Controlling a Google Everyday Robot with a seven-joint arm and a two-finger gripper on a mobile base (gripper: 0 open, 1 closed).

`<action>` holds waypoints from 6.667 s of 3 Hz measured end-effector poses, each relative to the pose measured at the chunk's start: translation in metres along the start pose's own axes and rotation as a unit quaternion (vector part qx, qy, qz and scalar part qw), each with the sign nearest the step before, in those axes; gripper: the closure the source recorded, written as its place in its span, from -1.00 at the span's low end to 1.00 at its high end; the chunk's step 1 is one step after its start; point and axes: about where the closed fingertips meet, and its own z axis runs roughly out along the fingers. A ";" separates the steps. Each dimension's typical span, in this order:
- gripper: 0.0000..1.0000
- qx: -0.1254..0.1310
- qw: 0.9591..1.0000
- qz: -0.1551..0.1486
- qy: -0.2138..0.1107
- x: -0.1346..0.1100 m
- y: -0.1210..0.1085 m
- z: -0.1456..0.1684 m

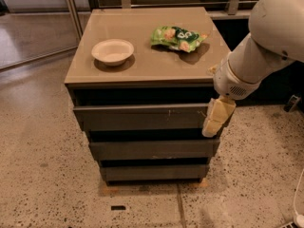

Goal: Open top drawer

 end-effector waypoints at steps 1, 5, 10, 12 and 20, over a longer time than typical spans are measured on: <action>-1.00 -0.016 1.000 -0.005 0.005 0.000 -0.002 0.042; -1.00 -0.026 0.999 0.010 0.032 0.021 -0.015 0.130; -1.00 -0.003 1.000 -0.012 0.017 0.049 -0.066 0.199; -1.00 -0.028 0.999 -0.028 0.004 0.037 -0.080 0.233; -1.00 -0.165 0.986 0.017 -0.004 0.041 -0.008 0.206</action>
Offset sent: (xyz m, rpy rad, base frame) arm 0.0431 0.0212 -0.1237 -0.0333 0.0880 0.0172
